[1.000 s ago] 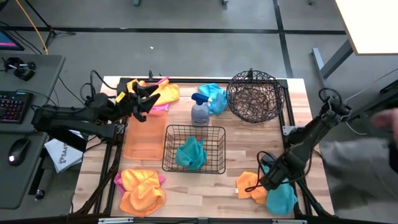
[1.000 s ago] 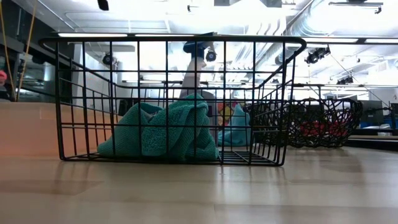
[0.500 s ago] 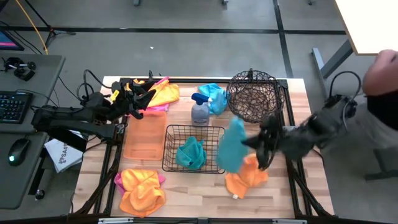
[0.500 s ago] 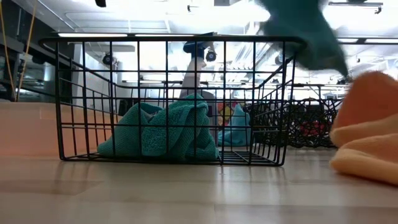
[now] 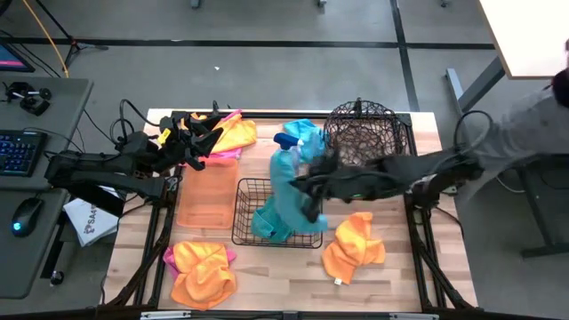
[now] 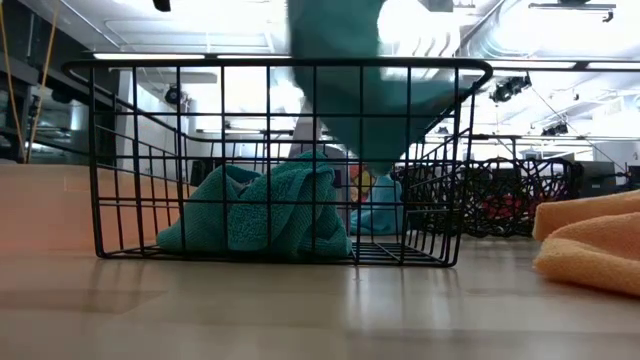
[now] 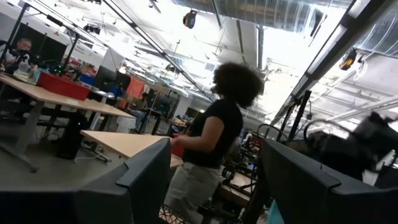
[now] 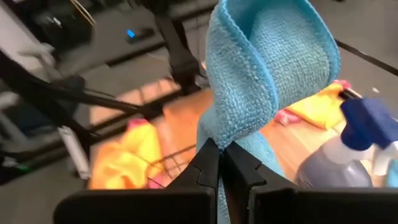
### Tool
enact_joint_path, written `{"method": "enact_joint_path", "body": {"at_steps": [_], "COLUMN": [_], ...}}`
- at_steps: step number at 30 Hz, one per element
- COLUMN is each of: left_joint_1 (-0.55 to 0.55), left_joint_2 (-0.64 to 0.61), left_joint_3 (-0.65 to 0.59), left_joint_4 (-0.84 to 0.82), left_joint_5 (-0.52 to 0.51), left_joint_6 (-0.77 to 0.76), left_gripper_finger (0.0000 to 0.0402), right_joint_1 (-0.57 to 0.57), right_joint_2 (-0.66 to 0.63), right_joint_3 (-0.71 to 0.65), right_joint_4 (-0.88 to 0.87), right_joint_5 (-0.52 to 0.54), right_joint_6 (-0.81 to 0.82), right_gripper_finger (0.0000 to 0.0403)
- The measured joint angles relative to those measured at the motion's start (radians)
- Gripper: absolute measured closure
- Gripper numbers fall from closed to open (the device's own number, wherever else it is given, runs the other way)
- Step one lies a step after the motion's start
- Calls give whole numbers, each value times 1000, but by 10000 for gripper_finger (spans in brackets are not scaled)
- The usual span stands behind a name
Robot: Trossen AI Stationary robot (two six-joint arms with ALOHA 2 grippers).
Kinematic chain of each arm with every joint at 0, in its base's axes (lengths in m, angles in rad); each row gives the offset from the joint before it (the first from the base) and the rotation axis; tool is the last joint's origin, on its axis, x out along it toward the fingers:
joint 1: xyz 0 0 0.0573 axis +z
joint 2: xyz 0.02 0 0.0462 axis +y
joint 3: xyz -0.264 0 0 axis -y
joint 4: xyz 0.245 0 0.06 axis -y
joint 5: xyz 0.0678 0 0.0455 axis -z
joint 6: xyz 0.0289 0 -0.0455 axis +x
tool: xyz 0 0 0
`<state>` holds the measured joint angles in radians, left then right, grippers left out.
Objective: Sort microfiber towel by color & place in baskets
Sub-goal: Put the bottom right blue towel into the bottom wire basket
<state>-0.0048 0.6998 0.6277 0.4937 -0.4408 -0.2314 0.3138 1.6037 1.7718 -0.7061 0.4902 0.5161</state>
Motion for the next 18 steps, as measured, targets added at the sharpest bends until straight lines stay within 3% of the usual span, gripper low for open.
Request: {"method": "enact_joint_path", "body": {"at_steps": [9, 13, 16, 18], "left_joint_1": [0, 0, 0, 0], "left_joint_2": [0, 0, 0, 0], "left_joint_3": [0, 0, 0, 0], "left_joint_4": [-12, -26, -45, -68], "left_joint_5": [0, 4, 14, 16], "left_joint_6": [24, 25, 25, 25], "left_gripper_finger": [165, 165, 165, 165], "right_joint_1": [-65, -52, -28, -17], "right_joint_2": [185, 191, 157, 122], "right_joint_3": [0, -12, -104, -206], "right_joint_4": [97, -86, -186, -120], "right_joint_5": [-61, -67, -74, -112], "right_joint_6": [11, 95, 209, 279], "right_gripper_finger": [403, 403, 403, 403]}}
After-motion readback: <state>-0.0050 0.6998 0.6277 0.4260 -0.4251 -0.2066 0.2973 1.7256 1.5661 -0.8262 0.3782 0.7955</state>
